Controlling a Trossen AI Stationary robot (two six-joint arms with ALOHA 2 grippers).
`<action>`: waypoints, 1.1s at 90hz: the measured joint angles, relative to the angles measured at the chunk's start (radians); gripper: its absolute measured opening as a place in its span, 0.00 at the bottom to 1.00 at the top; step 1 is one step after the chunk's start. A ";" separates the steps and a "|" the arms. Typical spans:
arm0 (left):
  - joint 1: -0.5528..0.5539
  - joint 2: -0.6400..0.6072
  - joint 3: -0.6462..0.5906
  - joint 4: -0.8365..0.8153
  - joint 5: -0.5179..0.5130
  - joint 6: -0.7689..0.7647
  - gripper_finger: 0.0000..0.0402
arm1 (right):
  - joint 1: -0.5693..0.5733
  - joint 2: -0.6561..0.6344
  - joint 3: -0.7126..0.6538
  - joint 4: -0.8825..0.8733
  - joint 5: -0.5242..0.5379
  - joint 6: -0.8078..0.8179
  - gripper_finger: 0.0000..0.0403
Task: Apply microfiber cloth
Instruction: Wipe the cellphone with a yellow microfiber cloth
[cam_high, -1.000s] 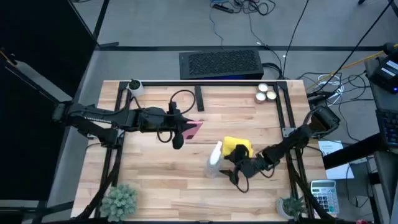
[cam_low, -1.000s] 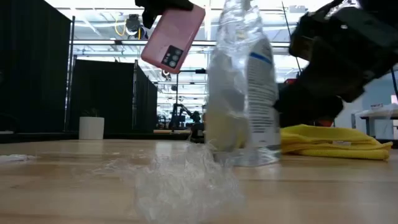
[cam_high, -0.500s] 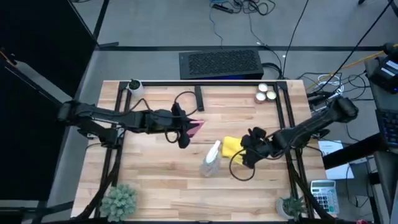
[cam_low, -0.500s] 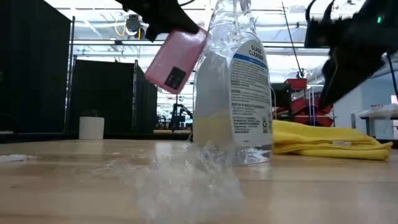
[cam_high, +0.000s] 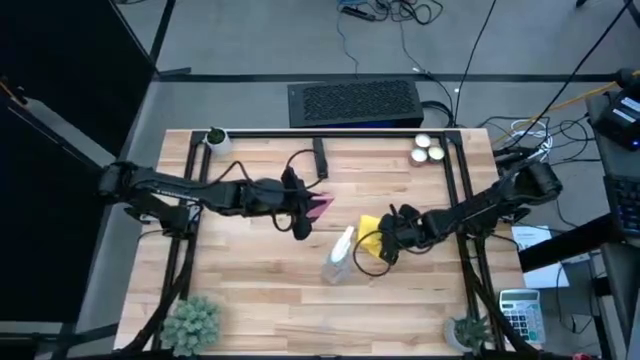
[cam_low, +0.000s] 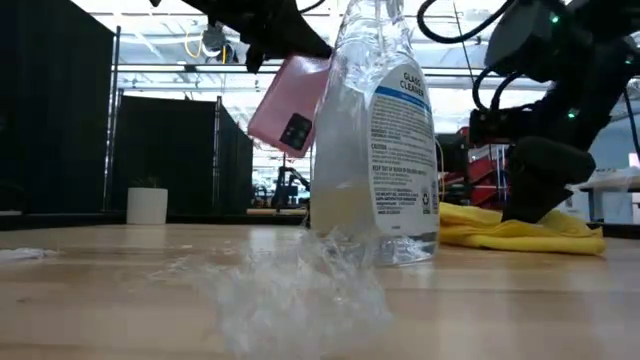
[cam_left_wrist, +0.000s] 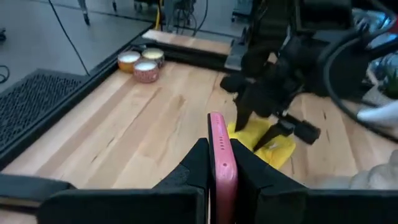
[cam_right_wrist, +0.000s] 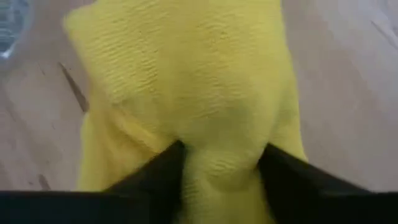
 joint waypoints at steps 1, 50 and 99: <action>0.000 0.000 0.000 0.004 0.000 0.000 0.03 | -0.001 -0.003 0.000 -0.001 -0.002 -0.005 0.21; 0.110 0.053 0.118 0.450 0.104 0.082 0.03 | 0.028 -0.374 0.483 -0.605 0.430 -0.146 0.01; 0.128 0.267 0.328 0.537 0.168 0.037 0.03 | 0.164 -0.230 0.660 -0.237 0.820 -0.565 0.01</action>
